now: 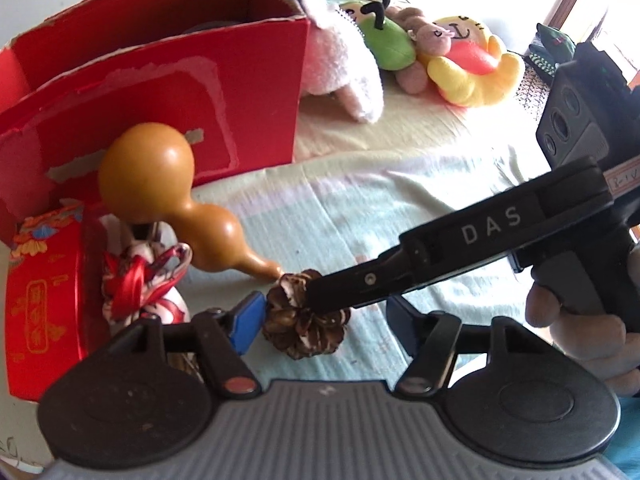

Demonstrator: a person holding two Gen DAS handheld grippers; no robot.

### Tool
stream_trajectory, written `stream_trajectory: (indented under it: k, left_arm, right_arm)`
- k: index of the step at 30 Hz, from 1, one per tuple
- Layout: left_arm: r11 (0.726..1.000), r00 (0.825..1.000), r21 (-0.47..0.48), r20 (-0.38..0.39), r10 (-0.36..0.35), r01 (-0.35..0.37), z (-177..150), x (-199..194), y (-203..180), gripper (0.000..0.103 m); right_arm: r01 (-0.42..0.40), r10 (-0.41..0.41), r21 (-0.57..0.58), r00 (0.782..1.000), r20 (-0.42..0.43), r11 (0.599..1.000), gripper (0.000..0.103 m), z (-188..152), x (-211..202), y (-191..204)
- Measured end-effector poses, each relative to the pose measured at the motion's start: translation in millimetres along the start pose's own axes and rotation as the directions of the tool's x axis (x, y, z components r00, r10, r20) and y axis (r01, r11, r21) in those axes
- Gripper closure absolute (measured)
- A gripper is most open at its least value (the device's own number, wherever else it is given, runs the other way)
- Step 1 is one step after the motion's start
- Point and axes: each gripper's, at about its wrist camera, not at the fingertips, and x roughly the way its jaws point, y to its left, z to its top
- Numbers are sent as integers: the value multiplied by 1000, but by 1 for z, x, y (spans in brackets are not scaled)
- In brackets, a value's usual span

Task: Organize objects
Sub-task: 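Close the right gripper on the brown pine cone and lift it, then carry the pine cone over the red box with the right gripper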

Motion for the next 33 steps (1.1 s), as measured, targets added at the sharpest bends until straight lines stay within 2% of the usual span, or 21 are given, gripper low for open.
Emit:
stream_trajectory:
  k: [2,7,10,15,19,27,30,33]
  left_arm:
    - [1000,1000,-4,-8,7,-7,0,1,1,32]
    - [999,999,-33,-32,14,-15,-6,5,8,29]
    - [999,998,-53,-63,0,-3,-7,14,9,40]
    - [999,998,-40,-70,4,-6,-5,18,6,45]
    - [1000,997,8,-78,-5,6,1,22,-2,51]
    - [991,998,119,-22,-56,59,32,13,-21,51]
    - [984,996,159,29,-90,84,49,0,-29,51]
    - [975,986,182,85,-146,129,68,-16,-32,51]
  right_arm:
    - [-1,1,-6,1000,-8,1000,51,1,7,7]
    - [-8,8,-14,999,-33,1000,51,3,20,15]
    - [-16,15,-16,999,-47,1000,53,5,23,15]
    - [-14,14,-2,998,-57,1000,55,6,19,12]
    - [-4,6,38,999,-37,999,58,6,7,6]
    - [2,-11,85,995,103,996,58,6,-34,9]
    - [5,-17,69,984,176,998,58,9,-55,22]
    - [10,-19,35,968,250,999,59,12,-76,40]
